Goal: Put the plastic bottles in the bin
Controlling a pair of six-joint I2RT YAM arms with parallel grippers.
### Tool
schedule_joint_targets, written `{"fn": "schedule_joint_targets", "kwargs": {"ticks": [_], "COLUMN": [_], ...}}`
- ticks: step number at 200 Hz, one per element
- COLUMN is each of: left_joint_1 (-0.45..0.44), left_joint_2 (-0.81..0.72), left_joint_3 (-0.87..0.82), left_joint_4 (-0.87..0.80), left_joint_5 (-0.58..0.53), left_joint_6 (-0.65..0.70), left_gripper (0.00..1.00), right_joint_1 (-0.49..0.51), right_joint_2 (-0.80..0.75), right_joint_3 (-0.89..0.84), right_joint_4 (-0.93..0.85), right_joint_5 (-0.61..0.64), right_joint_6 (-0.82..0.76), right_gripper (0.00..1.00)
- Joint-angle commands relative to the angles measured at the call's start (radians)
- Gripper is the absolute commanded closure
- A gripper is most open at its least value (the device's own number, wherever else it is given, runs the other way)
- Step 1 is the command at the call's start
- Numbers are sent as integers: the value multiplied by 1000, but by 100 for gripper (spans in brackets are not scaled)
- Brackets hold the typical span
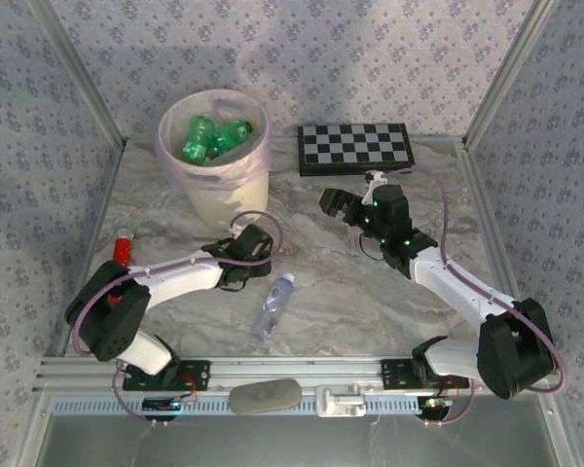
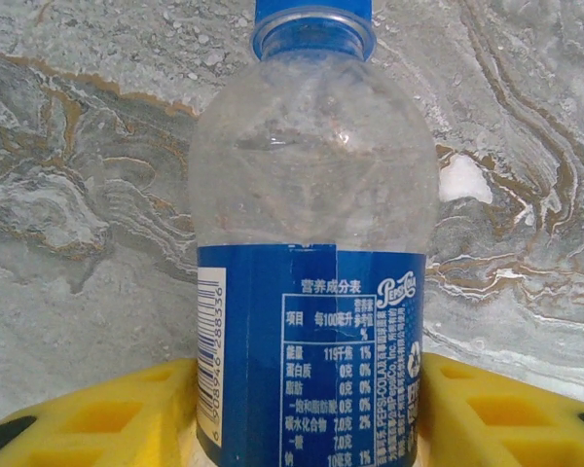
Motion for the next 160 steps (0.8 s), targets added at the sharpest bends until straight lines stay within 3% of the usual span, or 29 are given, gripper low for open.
{"fn": "schedule_joint_targets", "kwargs": {"ticks": [1,51,119,160], "left_joint_1": [-8,-1,98,135], "left_joint_2": [-71,-211,-217,-144], "left_joint_3": [15,145,383,583], "left_joint_4": [-21,-50,53,82], "left_joint_5": [-32,-41,227,269], "left_joint_6": [44,225,417,507], "left_gripper": [47,47,46,46], "right_joint_1": [0,0,0,-1], "right_joint_2": [-23,-18,-8,-1], "right_joint_3": [-14,-15,-20,-12], "right_joint_4": [-18,-11,4,5], "right_joint_5": [20,25,24,15], "right_joint_6": [0,5,12,8], "right_gripper": [1,1,1,1]}}
